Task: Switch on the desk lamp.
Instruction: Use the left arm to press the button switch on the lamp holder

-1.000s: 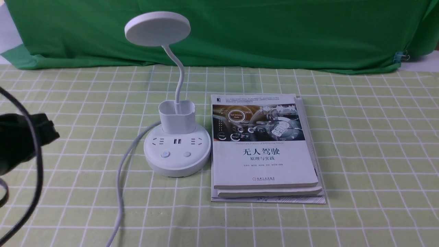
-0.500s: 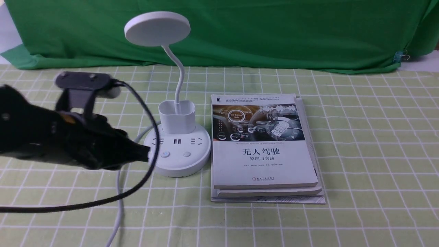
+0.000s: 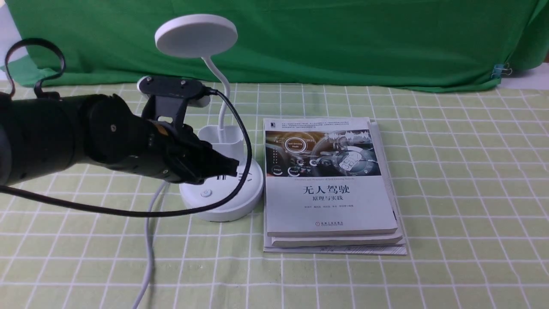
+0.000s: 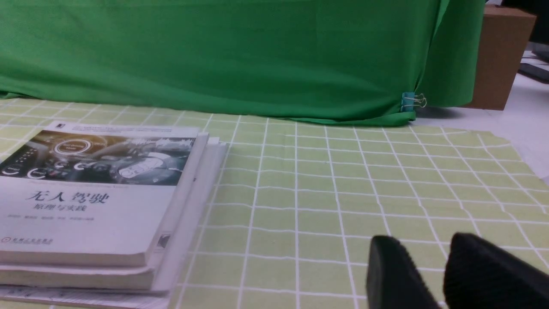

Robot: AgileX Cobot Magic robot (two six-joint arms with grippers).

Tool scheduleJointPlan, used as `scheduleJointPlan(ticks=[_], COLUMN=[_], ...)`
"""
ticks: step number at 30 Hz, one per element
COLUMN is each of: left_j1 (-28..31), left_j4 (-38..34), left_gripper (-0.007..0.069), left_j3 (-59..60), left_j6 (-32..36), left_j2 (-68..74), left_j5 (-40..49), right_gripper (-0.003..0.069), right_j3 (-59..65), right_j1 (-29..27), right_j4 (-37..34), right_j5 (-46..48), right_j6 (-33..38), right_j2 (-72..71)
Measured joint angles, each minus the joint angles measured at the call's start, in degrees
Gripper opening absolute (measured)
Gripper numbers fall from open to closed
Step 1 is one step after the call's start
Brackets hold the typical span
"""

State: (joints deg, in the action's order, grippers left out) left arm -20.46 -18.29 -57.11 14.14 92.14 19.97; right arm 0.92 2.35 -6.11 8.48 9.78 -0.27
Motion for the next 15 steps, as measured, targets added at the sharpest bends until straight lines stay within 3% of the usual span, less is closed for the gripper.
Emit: scheduleJointPlan(ticks=[7, 15], left_j1=[-6.58, -7.69], left_j4=[17.38, 17.77], left_gripper=[0.0019, 0.0019], left_j3=[-1.94, -1.94], left_j6=[-15.76, -21.76], left_j2=[0.35, 5.68], left_j5=[6.47, 1.51], right_gripper=[0.0245, 0.0245], right_j3=[0.00, 0.00], right_j1=[0.00, 0.00], right_j4=[0.00, 0.00], right_j5=[0.00, 0.00], right_j6=[0.00, 0.00], right_j2=[0.00, 0.00])
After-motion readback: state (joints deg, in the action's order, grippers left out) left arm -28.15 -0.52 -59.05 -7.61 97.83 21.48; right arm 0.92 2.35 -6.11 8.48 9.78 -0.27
